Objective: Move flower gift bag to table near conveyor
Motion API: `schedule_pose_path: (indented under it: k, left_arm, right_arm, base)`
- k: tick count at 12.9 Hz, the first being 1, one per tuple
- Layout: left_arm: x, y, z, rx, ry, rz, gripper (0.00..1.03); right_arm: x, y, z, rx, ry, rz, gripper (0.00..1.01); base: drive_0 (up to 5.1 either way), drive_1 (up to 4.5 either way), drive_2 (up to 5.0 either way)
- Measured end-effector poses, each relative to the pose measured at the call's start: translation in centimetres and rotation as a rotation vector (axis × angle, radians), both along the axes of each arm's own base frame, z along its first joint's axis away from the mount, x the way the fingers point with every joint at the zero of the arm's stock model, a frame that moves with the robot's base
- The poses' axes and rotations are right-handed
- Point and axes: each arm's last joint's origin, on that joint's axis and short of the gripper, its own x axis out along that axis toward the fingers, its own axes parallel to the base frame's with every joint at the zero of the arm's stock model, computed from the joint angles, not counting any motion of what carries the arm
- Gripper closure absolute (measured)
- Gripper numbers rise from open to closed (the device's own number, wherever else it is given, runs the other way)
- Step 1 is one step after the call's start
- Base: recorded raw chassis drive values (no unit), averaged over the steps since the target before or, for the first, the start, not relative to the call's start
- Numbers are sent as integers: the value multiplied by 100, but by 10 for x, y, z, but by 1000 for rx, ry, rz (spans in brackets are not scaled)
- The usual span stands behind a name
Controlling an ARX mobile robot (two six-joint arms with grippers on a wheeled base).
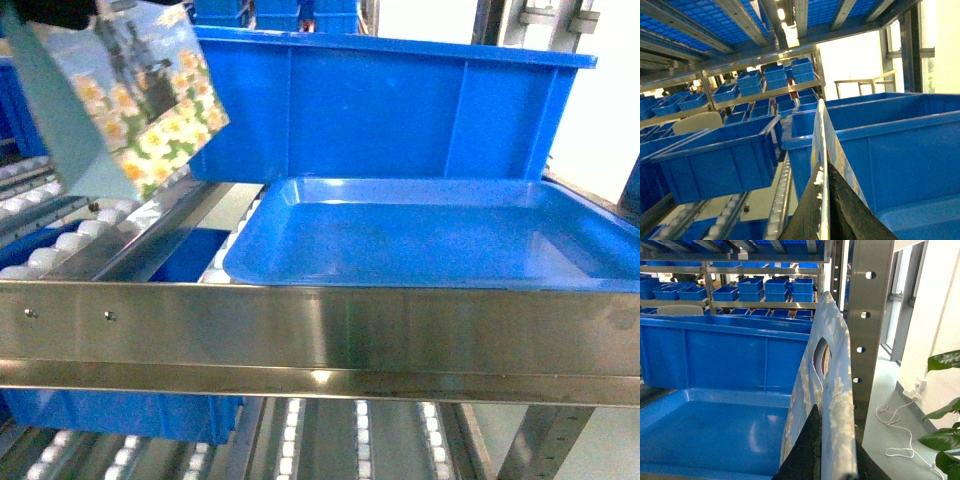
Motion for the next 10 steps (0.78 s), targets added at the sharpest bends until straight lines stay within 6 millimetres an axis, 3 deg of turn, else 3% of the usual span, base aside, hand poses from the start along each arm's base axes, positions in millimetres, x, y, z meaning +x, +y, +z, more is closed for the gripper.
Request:
schedule_pose_path:
  k: [2,5,10]
  left_arm:
    - [-30,20,-5,17,-36,30,101]
    - [-70,34,-13,27,-68,48,101]
    - [-119,34,-34,51,-88,104,101]
  right_arm:
    - [0,0,0,0,0,0,99]
    - [0,0,0,0,0,0,99]
    - [0,0,0,0,0,-1,99]
  base:
    - [0,0,0]
    - [0,0,0]
    - [0,0,0]
